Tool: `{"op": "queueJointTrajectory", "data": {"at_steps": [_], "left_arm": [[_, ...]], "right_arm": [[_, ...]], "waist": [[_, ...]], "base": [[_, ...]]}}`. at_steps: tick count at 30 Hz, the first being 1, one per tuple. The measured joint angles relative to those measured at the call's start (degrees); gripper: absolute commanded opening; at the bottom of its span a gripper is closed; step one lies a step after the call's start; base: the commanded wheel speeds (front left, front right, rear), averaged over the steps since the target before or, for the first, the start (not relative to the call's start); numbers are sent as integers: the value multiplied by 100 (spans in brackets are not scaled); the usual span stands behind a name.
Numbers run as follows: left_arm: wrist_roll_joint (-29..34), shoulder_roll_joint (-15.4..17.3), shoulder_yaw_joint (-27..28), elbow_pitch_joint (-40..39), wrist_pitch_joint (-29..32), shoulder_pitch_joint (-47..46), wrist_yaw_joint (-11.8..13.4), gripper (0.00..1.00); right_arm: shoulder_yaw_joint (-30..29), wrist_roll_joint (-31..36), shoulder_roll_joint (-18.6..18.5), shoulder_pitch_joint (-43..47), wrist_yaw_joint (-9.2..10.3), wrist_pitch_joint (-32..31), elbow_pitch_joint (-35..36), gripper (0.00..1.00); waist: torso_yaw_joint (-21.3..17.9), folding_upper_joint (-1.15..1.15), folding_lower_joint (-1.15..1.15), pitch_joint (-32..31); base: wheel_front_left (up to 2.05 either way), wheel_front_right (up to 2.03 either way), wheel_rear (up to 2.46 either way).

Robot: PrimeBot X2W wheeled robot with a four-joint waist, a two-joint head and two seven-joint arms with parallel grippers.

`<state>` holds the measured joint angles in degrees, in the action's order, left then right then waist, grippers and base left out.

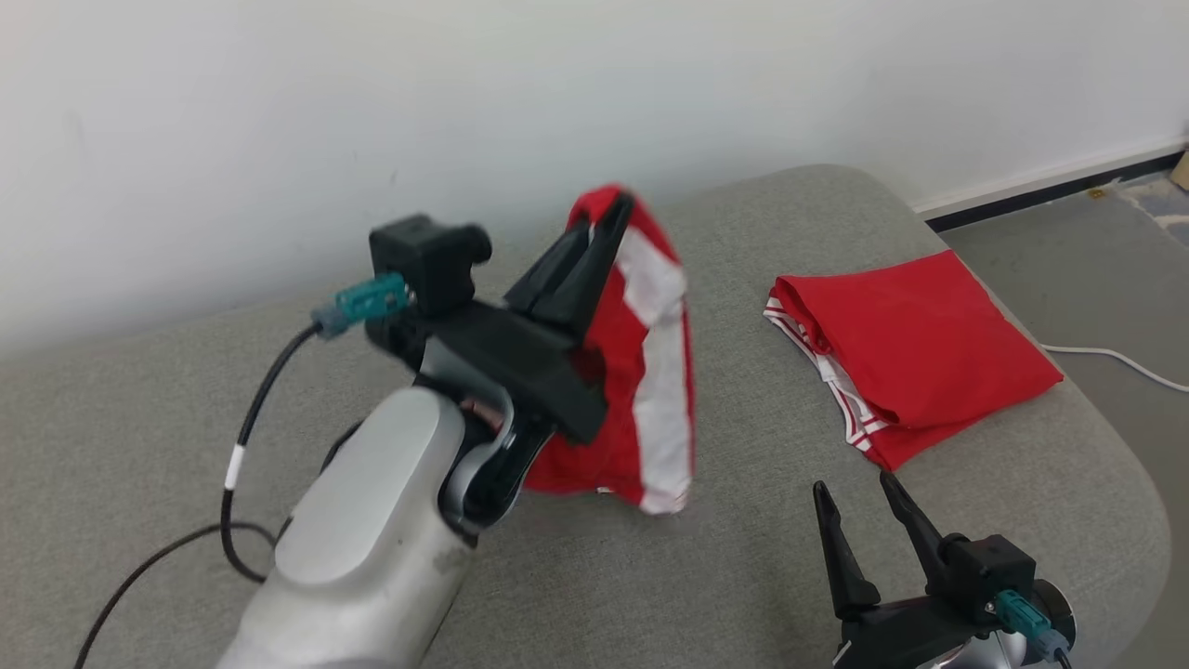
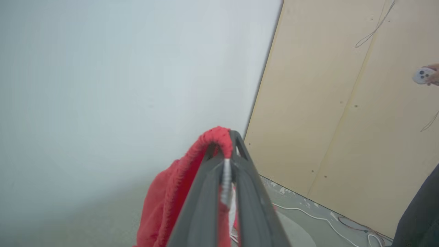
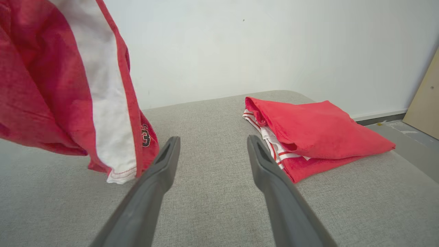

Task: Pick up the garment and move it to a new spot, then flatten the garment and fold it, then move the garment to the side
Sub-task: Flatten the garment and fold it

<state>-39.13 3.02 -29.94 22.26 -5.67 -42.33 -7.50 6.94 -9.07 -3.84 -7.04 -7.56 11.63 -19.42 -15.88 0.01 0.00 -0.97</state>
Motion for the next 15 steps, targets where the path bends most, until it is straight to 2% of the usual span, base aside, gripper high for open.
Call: {"op": "queueJointTrajectory", "data": {"at_steps": [5,10,15], "left_arm": [[-497,-25,-409,10,-214,-414,233,0],[-754,4,-493,564,-204,91,466,0],[-899,492,-464,897,-104,1022,611,0]], "right_arm": [[48,-15,8,-3,0,8,-26,100],[-7,-43,25,-2,0,49,-33,100],[-47,-43,44,4,0,58,-34,100]], "waist": [[-46,0,0,4],[65,0,0,44],[303,0,0,81]], "base": [[0,0,0],[0,0,0],[0,0,0]]}}
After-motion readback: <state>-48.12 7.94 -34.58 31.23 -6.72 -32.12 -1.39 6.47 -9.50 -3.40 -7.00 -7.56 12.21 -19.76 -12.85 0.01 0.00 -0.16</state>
